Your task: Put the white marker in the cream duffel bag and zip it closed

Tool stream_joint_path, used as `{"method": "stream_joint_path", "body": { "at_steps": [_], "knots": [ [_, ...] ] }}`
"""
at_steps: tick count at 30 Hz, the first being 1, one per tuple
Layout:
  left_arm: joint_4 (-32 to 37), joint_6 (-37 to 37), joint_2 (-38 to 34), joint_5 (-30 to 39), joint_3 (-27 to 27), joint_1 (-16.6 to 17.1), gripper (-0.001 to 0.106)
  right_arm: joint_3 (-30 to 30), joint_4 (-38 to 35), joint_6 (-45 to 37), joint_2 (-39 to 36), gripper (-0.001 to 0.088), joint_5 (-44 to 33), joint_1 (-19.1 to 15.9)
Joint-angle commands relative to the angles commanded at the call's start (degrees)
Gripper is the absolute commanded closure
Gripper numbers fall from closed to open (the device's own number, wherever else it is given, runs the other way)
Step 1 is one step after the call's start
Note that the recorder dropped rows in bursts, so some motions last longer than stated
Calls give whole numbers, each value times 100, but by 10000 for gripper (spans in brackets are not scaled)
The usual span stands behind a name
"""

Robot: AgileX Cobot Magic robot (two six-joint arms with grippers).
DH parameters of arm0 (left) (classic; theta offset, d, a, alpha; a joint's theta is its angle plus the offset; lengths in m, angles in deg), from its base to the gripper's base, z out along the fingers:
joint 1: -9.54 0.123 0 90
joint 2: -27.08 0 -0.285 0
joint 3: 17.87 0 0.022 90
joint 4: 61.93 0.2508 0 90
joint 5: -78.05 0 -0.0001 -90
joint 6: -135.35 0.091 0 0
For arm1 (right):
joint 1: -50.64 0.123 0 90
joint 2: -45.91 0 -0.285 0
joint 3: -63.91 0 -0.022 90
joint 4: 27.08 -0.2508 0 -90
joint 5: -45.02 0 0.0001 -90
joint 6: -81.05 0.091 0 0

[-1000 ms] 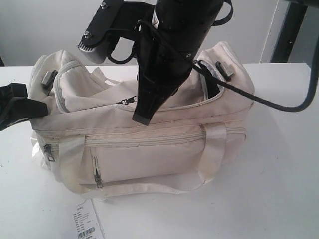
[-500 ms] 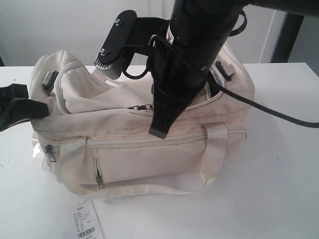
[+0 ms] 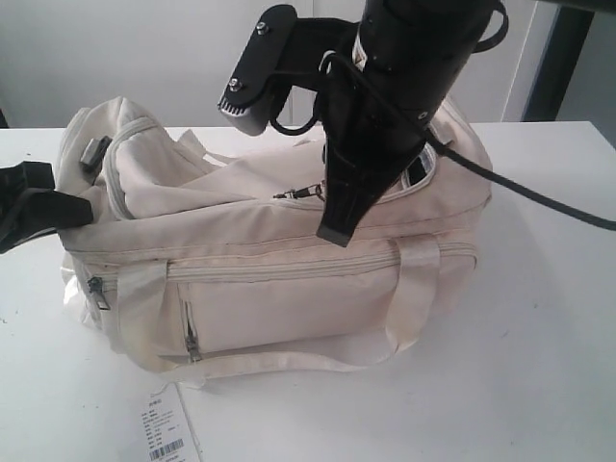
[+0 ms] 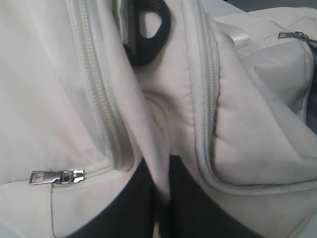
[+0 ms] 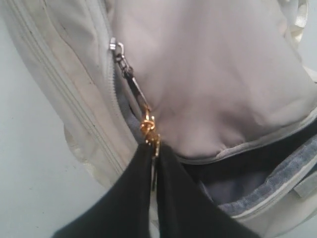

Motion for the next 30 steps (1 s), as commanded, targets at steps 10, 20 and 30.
{"method": "stream_joint_path", "body": {
  "at_steps": [10, 20, 30],
  "knots": [
    [16, 0, 0, -3, 0, 0, 1053, 0, -23, 0, 40, 868, 0, -23],
    [41, 0, 0, 22, 0, 0, 1053, 0, -1083, -408, 40, 868, 0, -23],
    [41, 0, 0, 13, 0, 0, 1053, 0, -64, -256, 66, 868, 0, -23]
  ]
}}
